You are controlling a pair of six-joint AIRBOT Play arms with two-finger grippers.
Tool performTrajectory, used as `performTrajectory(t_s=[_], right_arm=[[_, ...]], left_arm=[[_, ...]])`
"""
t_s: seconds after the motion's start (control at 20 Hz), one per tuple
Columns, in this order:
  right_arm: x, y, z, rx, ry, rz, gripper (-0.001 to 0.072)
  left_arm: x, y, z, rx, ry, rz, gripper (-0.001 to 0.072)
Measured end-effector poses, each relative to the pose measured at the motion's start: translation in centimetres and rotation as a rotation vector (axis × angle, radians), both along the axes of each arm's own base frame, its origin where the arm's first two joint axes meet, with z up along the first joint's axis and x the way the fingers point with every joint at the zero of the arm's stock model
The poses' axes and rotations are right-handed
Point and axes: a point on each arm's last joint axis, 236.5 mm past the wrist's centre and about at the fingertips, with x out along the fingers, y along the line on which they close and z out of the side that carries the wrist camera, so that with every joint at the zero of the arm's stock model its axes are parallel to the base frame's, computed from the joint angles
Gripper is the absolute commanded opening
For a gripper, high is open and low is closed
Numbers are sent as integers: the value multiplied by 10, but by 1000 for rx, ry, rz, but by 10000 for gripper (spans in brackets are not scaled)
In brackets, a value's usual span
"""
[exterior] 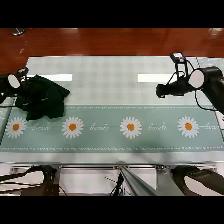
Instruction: Fold the shirts.
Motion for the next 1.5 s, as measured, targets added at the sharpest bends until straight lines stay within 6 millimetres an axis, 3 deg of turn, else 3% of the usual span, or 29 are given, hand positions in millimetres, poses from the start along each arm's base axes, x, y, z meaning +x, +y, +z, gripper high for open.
performTrajectory(t_s=[0.2,0.35,0.55,0.75,0.95,1.15,1.35,1.5], right_arm=[[1,0,43,24,-117,-4,620],[-6,-1,89,47,-236,-6,620],[-32,-6,156,81,-406,-10,620],[-74,-13,208,106,-530,-10,620],[-114,-20,231,117,-583,-8,620],[-140,-15,239,138,-594,28,619],[-154,-14,237,160,-571,26,619],[-157,-13,235,172,-561,17,619]], left_arm=[[-9,-24,2,-99,59,-27,22],[16,-50,48,-201,-65,-46,22],[56,-85,165,-315,-382,-88,21],[60,-139,306,-438,-701,-205,21],[28,-203,435,-525,-963,-395,21],[-26,-259,527,-613,-1156,-575,21],[-78,-311,561,-703,-1224,-752,22],[-107,-350,565,-779,-1236,-858,22]])
